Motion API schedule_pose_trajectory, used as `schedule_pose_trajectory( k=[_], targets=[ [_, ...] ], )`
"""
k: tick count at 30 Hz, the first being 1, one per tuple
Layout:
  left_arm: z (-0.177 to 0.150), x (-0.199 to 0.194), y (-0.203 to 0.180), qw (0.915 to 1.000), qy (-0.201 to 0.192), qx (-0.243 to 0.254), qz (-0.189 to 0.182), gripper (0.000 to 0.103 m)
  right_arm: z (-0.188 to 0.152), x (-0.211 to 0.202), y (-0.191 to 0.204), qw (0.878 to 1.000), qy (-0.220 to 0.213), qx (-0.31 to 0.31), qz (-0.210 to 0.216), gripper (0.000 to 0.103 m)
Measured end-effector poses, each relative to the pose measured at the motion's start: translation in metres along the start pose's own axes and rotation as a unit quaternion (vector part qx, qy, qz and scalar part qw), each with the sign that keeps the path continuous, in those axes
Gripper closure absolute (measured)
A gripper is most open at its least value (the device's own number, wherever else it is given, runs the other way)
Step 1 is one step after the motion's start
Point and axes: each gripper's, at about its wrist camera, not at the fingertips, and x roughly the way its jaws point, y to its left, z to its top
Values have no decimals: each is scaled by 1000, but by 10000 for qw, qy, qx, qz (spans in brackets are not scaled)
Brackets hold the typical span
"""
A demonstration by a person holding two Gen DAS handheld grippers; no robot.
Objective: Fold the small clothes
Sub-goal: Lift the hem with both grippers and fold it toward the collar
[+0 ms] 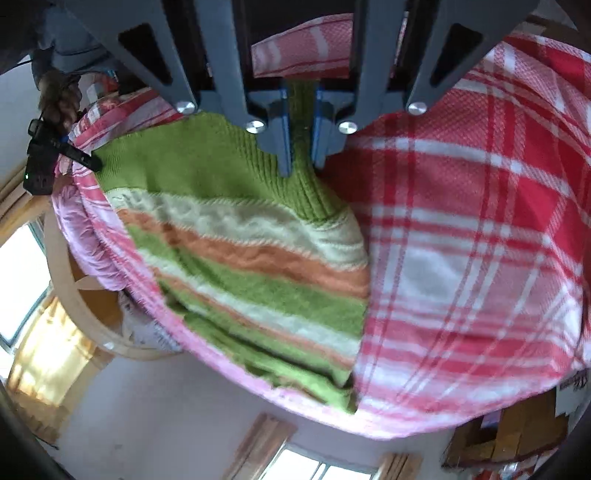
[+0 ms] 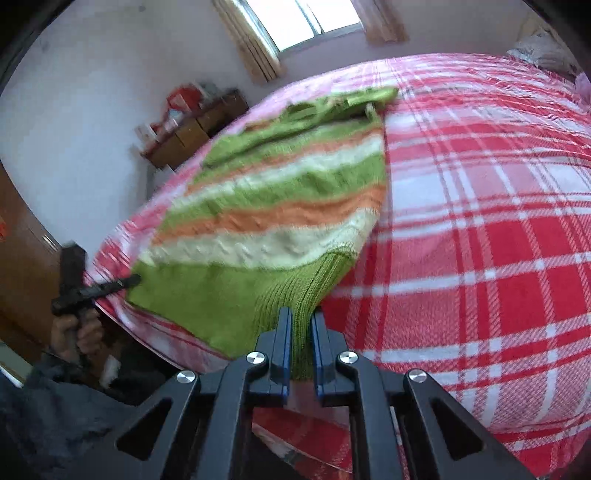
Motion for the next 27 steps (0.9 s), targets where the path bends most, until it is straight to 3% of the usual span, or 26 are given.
schedule_pose_trajectory(
  k=[6,17,27],
  targets=[
    [18,-13,-10,9995,-285,-22,-146,94,22,-16,-1,9969,-461,361,527,94],
    [76,-12,-21,9971,-723,-72,-226,94,88,-23,14,9915,-1229,72,423,94],
    [131,-2,-7,9942,-915,-445,-333,95,144,-20,23,9873,-1554,-106,316,94]
  ],
)
